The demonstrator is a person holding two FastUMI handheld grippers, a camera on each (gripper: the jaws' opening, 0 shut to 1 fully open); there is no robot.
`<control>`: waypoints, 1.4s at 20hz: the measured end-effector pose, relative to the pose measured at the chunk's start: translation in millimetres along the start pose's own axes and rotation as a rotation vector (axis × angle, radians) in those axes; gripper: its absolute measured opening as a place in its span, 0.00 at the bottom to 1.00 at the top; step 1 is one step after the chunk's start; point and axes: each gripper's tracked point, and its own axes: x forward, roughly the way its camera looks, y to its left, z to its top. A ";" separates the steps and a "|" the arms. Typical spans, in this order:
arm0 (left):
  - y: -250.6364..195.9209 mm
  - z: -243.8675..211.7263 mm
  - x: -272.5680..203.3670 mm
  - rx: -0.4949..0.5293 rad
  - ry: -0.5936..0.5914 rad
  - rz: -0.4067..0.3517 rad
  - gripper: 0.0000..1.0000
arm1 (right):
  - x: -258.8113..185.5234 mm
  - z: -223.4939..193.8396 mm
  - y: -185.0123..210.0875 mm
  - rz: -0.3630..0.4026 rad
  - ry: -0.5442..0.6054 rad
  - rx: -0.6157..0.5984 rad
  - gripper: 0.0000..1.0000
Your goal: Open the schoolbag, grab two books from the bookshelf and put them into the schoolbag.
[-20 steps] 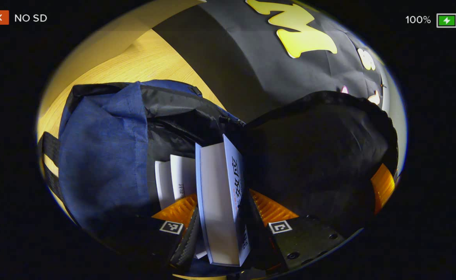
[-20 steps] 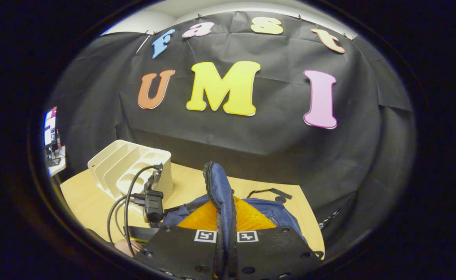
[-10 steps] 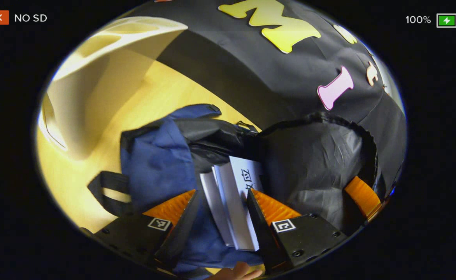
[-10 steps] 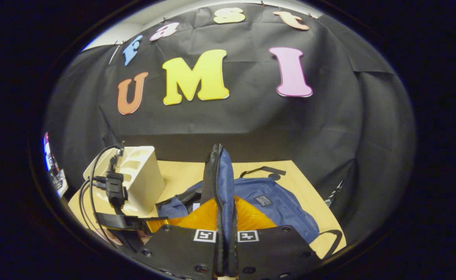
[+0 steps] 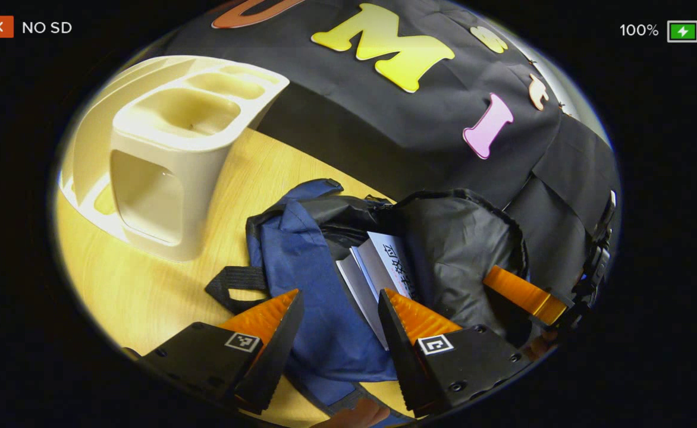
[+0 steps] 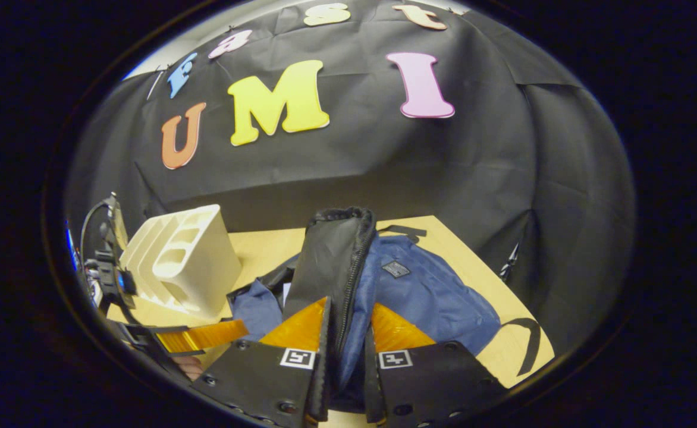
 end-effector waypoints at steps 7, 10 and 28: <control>6.6 26.4 -60.8 0.083 -0.172 0.063 0.81 | -23.7 -26.8 -13.2 -0.071 0.024 0.008 0.55; 17.3 40.6 -86.5 0.158 -0.252 0.135 0.81 | -39.1 -29.4 -12.3 -0.078 0.016 -0.002 0.55; 5.0 77.2 -288.8 0.411 -0.595 0.381 0.94 | -201.5 -44.5 45.2 0.019 -0.326 -0.098 0.96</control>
